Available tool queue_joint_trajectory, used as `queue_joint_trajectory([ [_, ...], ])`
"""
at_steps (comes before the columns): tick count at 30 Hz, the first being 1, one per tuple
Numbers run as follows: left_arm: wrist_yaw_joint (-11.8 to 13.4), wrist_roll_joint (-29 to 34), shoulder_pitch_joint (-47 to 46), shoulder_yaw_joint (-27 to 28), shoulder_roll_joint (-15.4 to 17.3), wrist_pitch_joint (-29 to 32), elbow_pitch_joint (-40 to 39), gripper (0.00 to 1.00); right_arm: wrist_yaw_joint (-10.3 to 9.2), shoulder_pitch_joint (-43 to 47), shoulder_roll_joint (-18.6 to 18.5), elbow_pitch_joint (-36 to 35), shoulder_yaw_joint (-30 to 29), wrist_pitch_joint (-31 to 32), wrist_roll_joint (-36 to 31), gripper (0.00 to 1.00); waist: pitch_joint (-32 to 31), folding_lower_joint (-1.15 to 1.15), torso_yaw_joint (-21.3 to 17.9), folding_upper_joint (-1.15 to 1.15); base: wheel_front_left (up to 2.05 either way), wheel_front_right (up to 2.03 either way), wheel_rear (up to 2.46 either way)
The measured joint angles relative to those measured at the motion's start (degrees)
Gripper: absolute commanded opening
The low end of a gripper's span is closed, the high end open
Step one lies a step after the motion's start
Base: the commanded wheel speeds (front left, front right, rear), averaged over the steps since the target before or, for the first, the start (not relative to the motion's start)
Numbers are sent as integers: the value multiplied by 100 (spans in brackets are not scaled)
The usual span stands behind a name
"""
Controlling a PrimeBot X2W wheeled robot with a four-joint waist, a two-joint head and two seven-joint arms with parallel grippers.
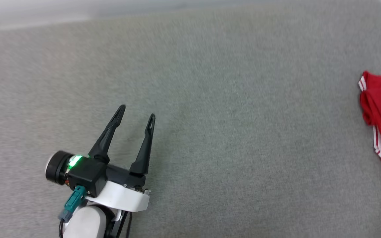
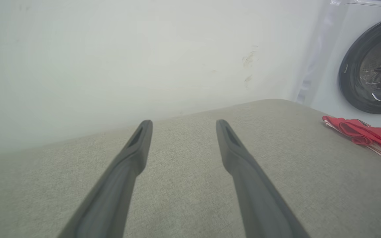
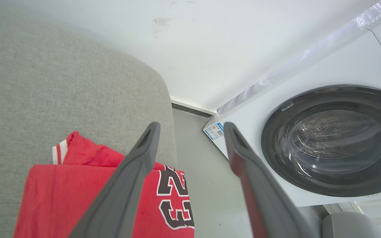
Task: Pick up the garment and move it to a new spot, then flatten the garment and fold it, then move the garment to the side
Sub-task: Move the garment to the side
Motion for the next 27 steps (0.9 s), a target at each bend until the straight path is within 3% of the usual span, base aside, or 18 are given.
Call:
queue_joint_trajectory([
  [7, 25, -134, 335, 461, -283, 0, 392, 100, 0, 763, 773, -1139, -29, -401, 722, 100, -752, -1, 260, 0, 0, 0, 0],
  [16, 20, -233, 709, 824, -548, 0, 697, 100, 0, 2463, 1830, -2730, -144, -978, 1605, 100, -1364, -2, 627, 0, 0, 0, 0],
  [22, -4, -328, 932, 973, -667, 0, 884, 100, 0, 3384, 2530, -3230, -291, -1399, 1930, 100, -1620, -1, 764, 0, 0, 0, 0],
  [27, -58, -281, 1045, 987, -711, 0, 1011, 100, -2, 3823, 2720, -3363, -172, -1602, 1849, 100, -1762, -1, 812, 0, 0, 0, 0],
])
